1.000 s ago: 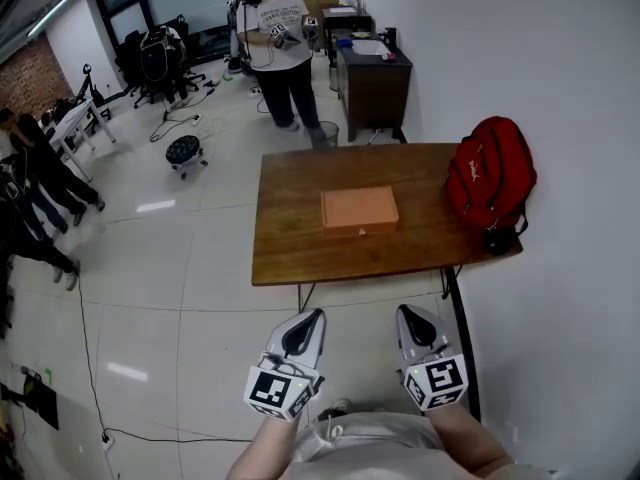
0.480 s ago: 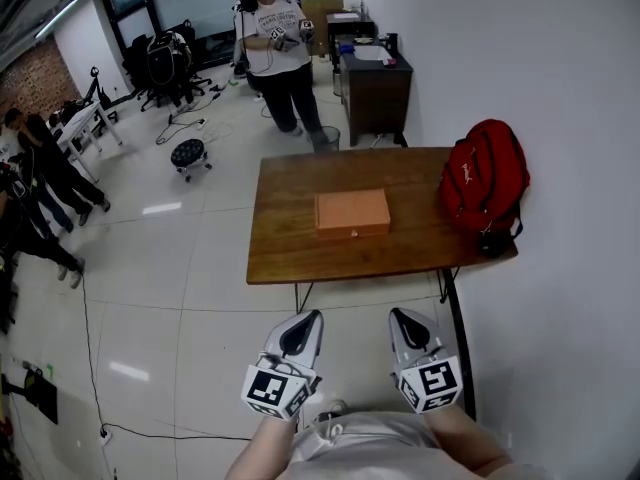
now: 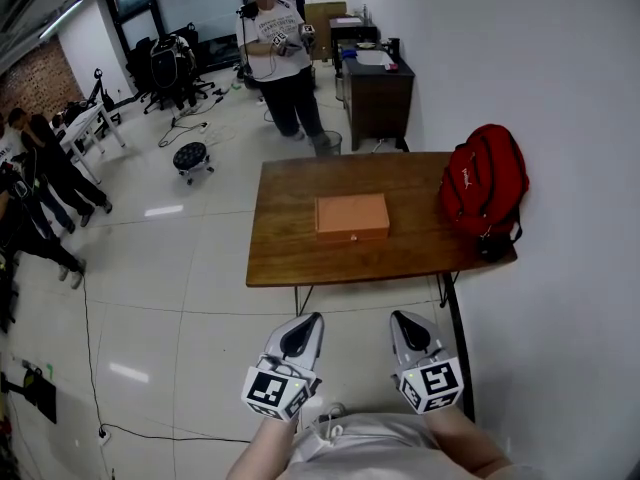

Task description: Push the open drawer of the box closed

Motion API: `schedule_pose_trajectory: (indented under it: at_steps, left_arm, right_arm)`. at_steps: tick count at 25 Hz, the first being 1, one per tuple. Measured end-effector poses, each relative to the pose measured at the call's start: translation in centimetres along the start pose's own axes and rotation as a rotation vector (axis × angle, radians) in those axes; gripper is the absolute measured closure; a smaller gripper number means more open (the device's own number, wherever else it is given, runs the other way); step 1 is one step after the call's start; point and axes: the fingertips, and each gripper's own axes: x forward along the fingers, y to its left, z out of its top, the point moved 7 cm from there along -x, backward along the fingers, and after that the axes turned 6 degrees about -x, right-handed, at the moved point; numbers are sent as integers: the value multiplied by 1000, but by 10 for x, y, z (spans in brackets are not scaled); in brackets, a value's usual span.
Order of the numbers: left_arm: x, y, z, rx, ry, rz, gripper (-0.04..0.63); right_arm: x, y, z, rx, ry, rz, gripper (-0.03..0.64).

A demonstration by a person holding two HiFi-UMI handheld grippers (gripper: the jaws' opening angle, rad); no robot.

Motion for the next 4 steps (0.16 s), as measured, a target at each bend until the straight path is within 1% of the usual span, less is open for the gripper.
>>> schedule_pose_trajectory:
  at_steps: [4]
  left_arm:
    - [1,0,-1,-3,-4,0,589]
  right_arm:
    - [1,-6,1,3,0,2,611]
